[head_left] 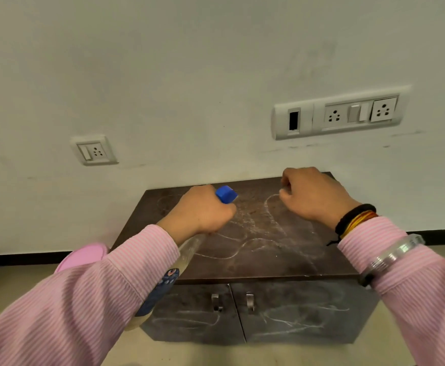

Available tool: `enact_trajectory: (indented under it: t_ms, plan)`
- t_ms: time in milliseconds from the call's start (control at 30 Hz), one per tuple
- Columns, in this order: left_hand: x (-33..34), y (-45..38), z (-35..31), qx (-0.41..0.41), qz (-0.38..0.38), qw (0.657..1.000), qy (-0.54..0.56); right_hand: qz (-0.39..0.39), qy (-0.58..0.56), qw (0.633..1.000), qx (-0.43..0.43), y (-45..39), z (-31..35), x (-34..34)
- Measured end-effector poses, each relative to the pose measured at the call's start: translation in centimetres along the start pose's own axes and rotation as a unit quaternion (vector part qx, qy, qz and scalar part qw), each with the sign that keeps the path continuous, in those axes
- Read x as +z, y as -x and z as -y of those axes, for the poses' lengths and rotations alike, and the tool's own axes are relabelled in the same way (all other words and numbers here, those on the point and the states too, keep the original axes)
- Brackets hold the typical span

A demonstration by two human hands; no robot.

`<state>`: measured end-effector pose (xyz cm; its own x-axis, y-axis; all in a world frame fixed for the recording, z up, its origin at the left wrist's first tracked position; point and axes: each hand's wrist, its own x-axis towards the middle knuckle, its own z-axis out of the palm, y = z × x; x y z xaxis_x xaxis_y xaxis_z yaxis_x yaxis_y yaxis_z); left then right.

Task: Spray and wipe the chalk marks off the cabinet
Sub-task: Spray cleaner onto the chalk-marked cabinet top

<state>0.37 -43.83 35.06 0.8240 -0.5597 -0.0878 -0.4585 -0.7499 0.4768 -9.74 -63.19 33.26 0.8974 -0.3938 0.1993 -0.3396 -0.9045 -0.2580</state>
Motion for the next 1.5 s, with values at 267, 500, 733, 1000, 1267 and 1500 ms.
enact_trajectory:
  t_ms: [267, 500, 733, 1000, 1267, 1500]
  plan:
    - [2.4, -0.1, -4.2, 0.057, 0.041, 0.997, 0.032, -0.032, -0.007, 0.995, 0.09, -0.6, -4.9, -1.1]
    - [5.6, -2.0, -9.0, 0.076, 0.095, 0.992, 0.023, -0.052, -0.002, 0.985, 0.163, -0.3, -8.1, -1.4]
    - [6.4, -1.5, -9.2, 0.085, 0.112, 0.989, 0.036, -0.061, 0.004, 0.985, 0.161, -0.3, -9.0, -1.4]
    - [4.9, 2.2, -3.0, 0.095, 0.082, 0.992, 0.009, -0.046, 0.022, 0.99, 0.132, -0.3, -8.5, -0.7]
    - [4.5, 5.1, 0.7, 0.135, 0.058, 0.989, 0.0, -0.044, 0.03, 0.993, 0.101, -0.5, -7.1, -0.2]
    - [2.9, 6.0, 3.6, 0.112, 0.037, 0.993, 0.013, -0.031, 0.033, 0.994, 0.095, -0.6, -6.6, 0.1]
